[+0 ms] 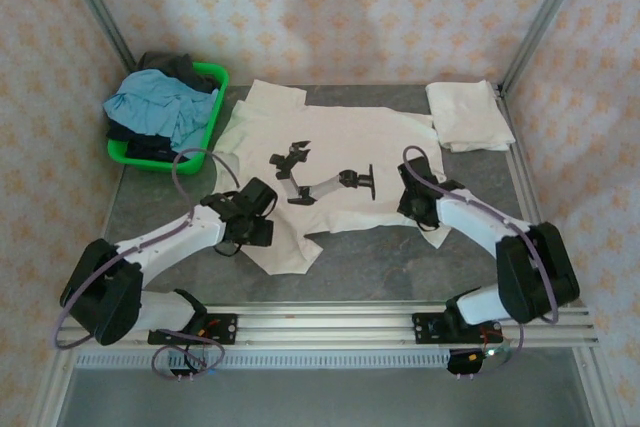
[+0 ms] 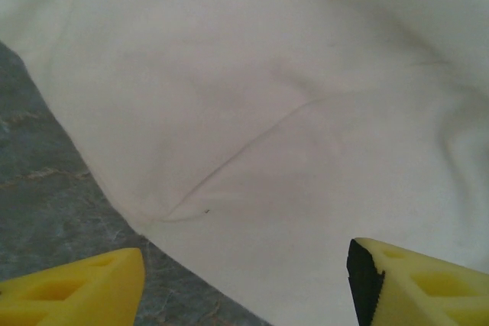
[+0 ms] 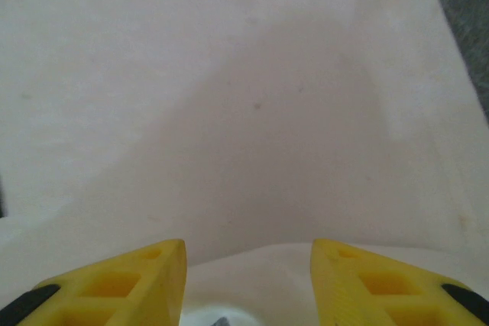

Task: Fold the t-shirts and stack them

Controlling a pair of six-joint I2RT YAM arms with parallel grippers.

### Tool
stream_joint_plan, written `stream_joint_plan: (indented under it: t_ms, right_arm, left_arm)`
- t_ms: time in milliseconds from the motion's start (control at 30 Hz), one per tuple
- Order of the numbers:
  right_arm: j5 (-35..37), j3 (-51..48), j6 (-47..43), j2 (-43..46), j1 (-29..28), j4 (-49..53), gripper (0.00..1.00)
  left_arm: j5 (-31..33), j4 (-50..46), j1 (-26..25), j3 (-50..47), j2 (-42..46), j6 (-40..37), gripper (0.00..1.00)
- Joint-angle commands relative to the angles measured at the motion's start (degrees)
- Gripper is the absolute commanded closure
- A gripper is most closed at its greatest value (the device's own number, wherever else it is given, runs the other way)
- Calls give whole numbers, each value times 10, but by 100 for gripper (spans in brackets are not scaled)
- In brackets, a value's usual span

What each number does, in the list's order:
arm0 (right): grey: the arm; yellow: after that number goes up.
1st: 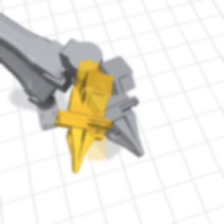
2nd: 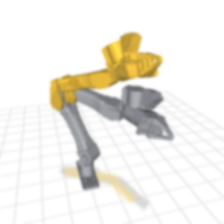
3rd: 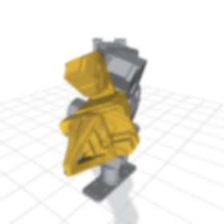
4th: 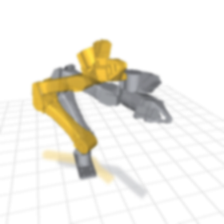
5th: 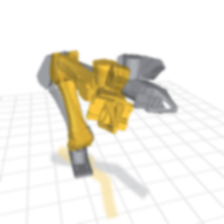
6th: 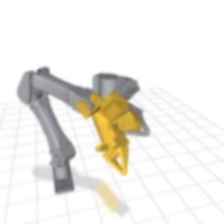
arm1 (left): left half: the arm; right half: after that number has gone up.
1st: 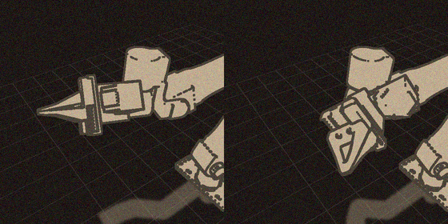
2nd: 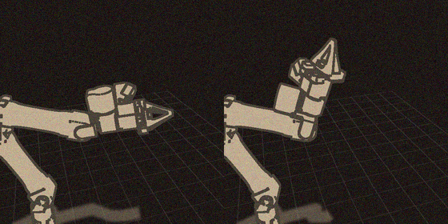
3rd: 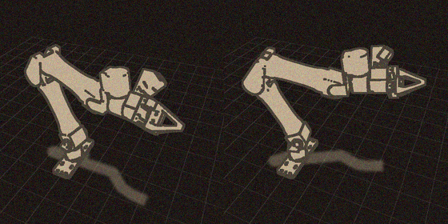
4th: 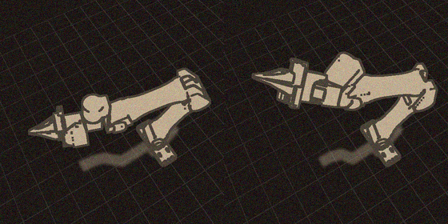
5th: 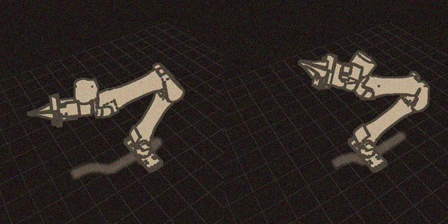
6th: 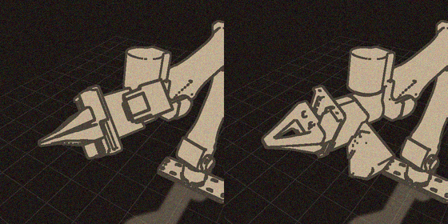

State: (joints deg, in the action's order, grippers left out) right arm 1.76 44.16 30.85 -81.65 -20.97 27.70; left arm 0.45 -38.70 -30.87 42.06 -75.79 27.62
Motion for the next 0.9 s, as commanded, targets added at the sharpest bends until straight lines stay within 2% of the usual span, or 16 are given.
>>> stream_joint_plan:
  t_ms: [0, 67, 167, 233, 400, 500, 533, 633, 733, 867]
  right_arm:
    - [35, 7, 17, -15, -2, 10, 53]
    - [47, -15, 35, -5, -2, 12, 50]
    - [78, -40, 60, 25, 0, 40, 48]
    - [95, -56, 76, 56, 8, 53, 46]
    - [67, -85, 83, 148, 37, 57, 43]
    - [13, -94, 80, 181, 32, 49, 43]
    - [-8, -99, 79, 182, 26, 40, 43]
    - [-18, -100, 87, 160, -1, 38, 43]
    - [2, -103, 94, 120, -11, 40, 41]
    - [54, -93, 102, 65, -10, 52, 40]
  left_arm:
    - [-34, 41, 39, -41, -9, 27, 32]
    - [-93, 59, 99, -79, 6, 27, 37]
    - [-95, 75, 148, -105, 32, 56, 40]
    - [-113, 87, 178, -110, 34, 59, 46]
    - [-122, 99, 240, -110, 41, 48, 52]
    - [-112, 90, 243, -106, 70, 47, 57]
    - [-110, 89, 233, -108, 89, 49, 57]
    - [-31, 54, 109, -91, 143, 85, 48]
    - [17, 10, 5, -77, 159, 130, 42]
    - [79, 21, -127, -89, 151, 176, 32]
